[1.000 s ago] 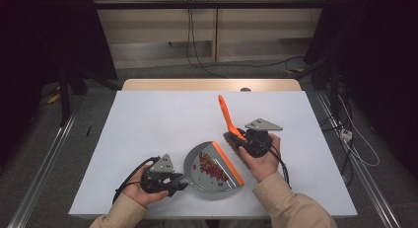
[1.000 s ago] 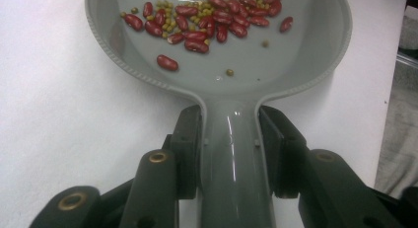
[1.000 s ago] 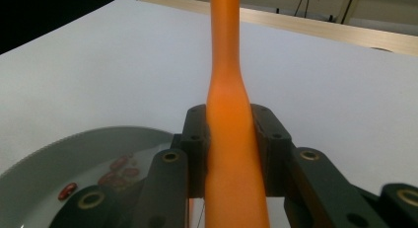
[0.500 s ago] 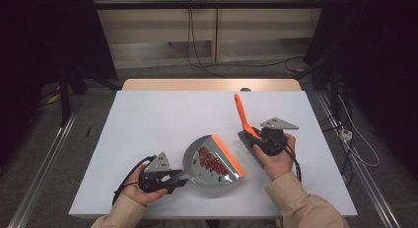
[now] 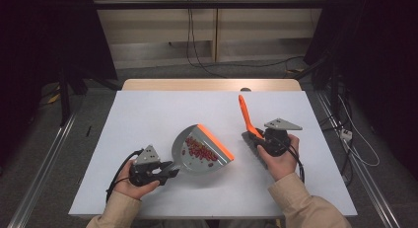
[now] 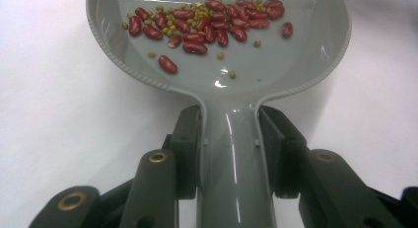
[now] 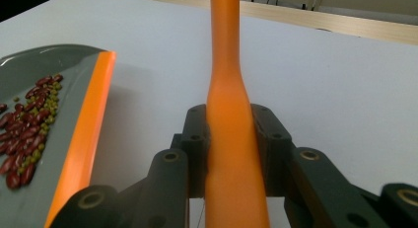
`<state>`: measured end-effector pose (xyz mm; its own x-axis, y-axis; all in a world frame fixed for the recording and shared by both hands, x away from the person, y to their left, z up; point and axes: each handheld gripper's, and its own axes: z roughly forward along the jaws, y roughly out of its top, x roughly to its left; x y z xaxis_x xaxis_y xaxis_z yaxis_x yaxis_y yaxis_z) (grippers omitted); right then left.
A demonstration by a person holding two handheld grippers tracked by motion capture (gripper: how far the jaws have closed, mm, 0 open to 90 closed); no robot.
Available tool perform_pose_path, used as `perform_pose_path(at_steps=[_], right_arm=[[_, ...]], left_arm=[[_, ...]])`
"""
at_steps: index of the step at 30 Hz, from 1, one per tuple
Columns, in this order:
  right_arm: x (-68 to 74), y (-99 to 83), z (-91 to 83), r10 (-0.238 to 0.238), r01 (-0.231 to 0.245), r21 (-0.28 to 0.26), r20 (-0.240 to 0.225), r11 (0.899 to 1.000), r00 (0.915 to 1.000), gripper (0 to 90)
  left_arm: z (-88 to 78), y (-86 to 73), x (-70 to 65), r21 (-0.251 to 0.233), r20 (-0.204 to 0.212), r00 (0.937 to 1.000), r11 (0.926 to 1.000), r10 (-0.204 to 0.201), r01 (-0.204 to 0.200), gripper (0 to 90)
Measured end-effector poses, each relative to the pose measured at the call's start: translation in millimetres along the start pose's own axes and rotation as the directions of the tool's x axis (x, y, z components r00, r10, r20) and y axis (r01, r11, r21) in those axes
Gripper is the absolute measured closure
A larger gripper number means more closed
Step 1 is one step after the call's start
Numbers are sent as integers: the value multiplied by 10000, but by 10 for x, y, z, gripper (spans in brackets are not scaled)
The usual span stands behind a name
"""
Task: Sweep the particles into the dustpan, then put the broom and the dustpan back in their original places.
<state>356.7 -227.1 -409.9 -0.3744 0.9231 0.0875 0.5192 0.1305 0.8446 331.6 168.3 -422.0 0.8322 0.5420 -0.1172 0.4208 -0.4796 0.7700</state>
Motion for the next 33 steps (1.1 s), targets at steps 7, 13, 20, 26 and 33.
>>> perform_pose_path(at_steps=[7, 13, 20, 26, 33], right_arm=[[-49, -26, -15, 35, -36, 111, 71, 9999, 10000, 710], [-116, -31, -34, 60, -62, 129, 182, 9999, 9998, 710], [-168, -45, -70, 60, -63, 139, 257, 9999, 9997, 710], [-235, -58, -124, 148, -153, 116, 425, 9998, 9990, 710], [-325, -77, -167, 201, -208, 108, 595, 9997, 9980, 710]], left_arm=[[-115, -35, 119, -232, -587, 9975, 9990, -403, 390, 633], [-184, -86, 220, -247, -1078, 9906, 9963, -846, 824, 633], [-216, -142, 324, -420, -1637, 9786, 9919, -1249, 1196, 633], [-217, -169, 389, -513, -2149, 9609, 9845, -1747, 1675, 633], [-214, -206, 462, -409, -2671, 9408, 9778, -2089, 2055, 633]])
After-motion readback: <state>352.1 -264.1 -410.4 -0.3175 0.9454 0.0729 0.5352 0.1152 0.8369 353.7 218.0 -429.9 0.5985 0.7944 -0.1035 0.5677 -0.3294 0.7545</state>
